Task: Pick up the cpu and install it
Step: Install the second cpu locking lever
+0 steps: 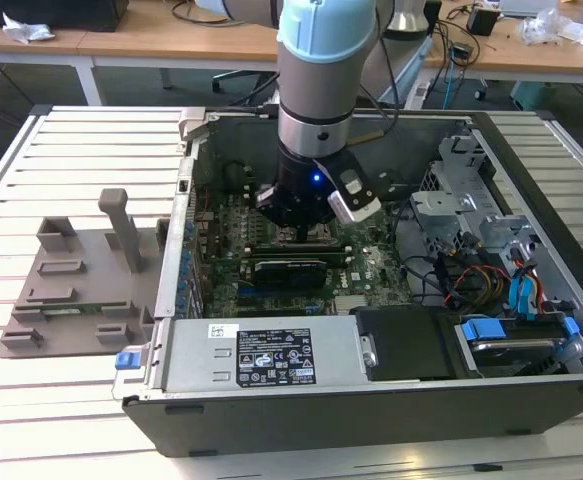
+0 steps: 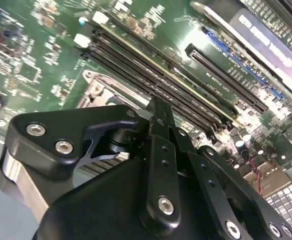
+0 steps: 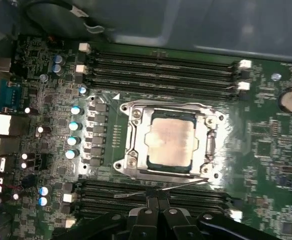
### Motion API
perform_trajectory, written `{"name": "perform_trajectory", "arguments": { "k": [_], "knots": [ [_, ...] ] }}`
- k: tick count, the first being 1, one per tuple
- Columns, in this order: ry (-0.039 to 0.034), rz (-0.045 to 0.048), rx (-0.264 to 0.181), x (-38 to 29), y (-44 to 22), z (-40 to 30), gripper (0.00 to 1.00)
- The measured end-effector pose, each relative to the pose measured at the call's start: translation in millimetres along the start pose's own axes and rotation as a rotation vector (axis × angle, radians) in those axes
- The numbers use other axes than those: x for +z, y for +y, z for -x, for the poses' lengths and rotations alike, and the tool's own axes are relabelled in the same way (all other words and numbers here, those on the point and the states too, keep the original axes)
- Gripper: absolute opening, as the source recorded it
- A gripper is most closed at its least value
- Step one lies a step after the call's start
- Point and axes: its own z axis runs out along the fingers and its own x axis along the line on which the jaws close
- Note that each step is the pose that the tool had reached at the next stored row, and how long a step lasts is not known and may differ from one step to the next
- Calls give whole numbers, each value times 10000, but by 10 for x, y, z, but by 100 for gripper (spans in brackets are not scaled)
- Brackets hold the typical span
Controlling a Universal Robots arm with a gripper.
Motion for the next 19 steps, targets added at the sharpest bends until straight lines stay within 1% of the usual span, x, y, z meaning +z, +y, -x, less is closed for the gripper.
{"name": "perform_trajectory", "arguments": {
  "k": [3, 5, 6, 7, 8, 11, 12, 14, 17, 18, 19],
  "knots": [
    [0, 2, -2, 52, 3, -67, 11],
    [-1, 17, 0, 106, 6, -136, 11],
    [-3, 38, 0, 124, 7, -177, 11],
    [-6, 81, 0, 135, 11, -224, 11],
    [-11, 120, 1, 144, 16, -255, 11],
    [-13, 185, -16, 164, 31, -272, 11],
    [-14, 212, -60, 182, 60, -271, 11],
    [-14, 241, -112, 219, 90, -273, 11],
    [-12, 275, -161, 242, 107, -280, 11],
    [-14, 289, -178, 245, 111, -289, 11],
    [-13, 310, -197, 249, 115, -319, 11]
  ]
}}
